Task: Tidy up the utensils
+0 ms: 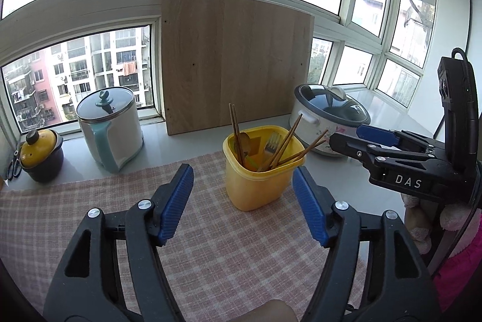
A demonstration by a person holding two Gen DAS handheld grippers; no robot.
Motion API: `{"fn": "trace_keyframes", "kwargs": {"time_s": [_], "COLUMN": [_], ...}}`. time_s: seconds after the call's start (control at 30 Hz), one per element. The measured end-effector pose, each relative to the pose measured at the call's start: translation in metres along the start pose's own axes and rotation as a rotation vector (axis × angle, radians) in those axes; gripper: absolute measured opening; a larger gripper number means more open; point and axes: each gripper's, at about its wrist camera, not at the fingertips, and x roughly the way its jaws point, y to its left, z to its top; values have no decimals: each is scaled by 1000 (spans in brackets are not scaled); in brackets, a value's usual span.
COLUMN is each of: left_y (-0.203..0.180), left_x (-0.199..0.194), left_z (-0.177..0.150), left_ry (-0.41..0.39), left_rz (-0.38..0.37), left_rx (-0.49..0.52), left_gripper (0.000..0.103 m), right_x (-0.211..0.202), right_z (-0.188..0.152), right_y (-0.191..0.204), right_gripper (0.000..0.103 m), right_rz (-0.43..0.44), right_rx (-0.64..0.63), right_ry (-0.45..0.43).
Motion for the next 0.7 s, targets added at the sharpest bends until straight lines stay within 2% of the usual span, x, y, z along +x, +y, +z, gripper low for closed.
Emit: {"fn": "trace_keyframes", "kwargs": {"time_s": [0.07, 0.2, 0.27, 0.53, 0.7], "left_y": [-1, 1, 1, -3, -3], "left_x": [-7, -17, -20, -28, -32], "left_z": [-2, -5, -6, -11, -14], "left_ry": [-16, -24, -23, -21, -26], "left_rz": [21, 45, 64, 144, 153], "left_rx": [15, 8, 10, 35, 38], "left_gripper": [80, 89, 94, 102, 103], "right_x": [-5, -15, -19, -29, -31], "right_z": [-1, -3, -3, -5, -7], "right_y": [1, 5, 8, 17, 21], "right_gripper": [67, 80, 80, 81, 83], "right_rz": [-20, -65, -77, -86, -88], "right_rx": [0, -16, -25, -32, -32], "right_ry": [-6, -30, -41, -75, -86]}}
